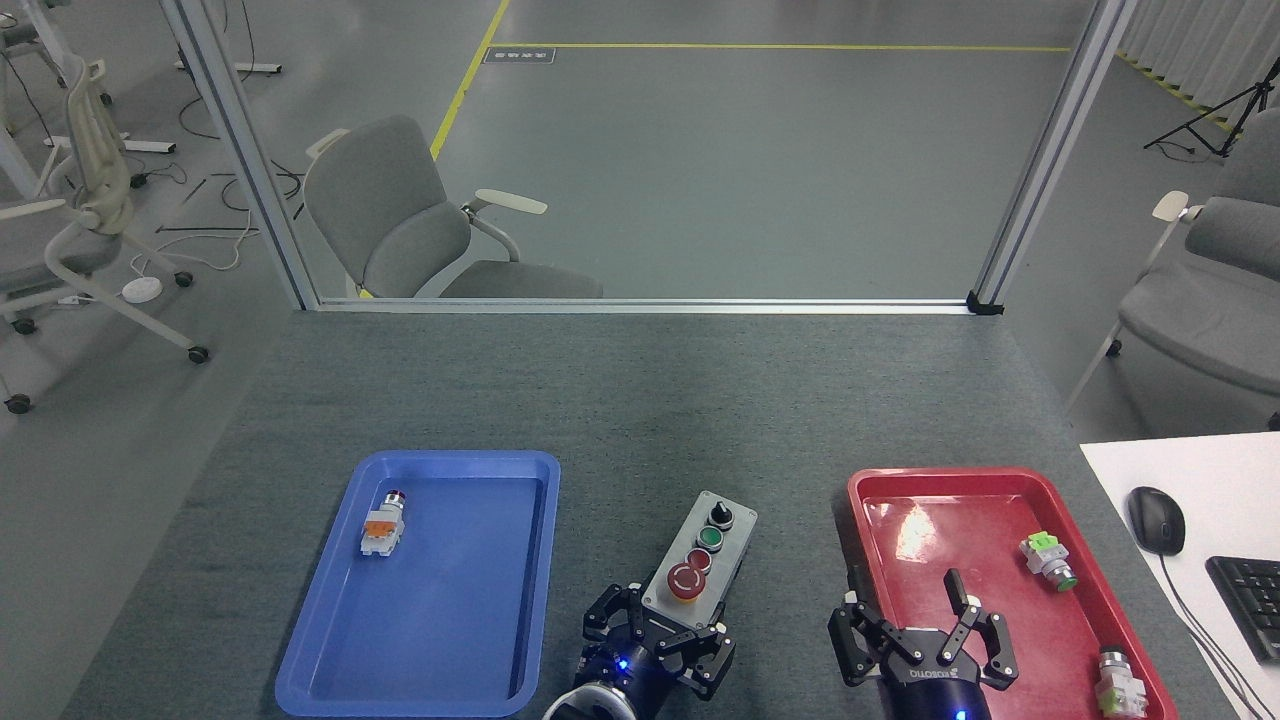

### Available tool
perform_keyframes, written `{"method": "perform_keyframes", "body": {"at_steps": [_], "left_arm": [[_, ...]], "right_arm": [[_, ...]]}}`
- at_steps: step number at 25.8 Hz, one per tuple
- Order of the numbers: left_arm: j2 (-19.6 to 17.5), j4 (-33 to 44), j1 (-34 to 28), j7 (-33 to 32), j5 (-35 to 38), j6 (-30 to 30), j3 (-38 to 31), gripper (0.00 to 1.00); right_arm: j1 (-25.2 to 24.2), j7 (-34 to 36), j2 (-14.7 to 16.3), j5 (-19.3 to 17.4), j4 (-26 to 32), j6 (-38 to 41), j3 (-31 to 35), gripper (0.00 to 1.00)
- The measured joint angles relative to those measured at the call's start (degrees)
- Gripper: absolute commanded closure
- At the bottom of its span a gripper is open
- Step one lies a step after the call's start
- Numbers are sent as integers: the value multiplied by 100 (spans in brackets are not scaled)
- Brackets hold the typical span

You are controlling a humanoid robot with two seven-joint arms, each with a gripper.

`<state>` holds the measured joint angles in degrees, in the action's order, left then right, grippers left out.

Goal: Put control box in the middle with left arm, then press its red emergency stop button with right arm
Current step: 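Lift the control box with the left gripper and carry it toward the table middle, then set the control box down between the trays and open the left gripper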

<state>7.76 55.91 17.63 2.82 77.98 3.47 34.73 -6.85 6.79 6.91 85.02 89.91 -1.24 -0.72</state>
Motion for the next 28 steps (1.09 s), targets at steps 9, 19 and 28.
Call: {"method": "perform_keyframes", "body": {"at_steps": [9, 19, 28], "left_arm": [[13, 189, 77, -118, -598, 19, 344, 100], [16, 158, 216, -125, -813, 4, 625, 100], [15, 55, 231, -121, -819, 13, 709, 85]], "right_arm": [[0, -38, -31, 0, -17, 44, -15, 12], [0, -50, -57, -3, -20, 56, -24, 19], [0, -69, -58, -3, -16, 56, -25, 25]]}}
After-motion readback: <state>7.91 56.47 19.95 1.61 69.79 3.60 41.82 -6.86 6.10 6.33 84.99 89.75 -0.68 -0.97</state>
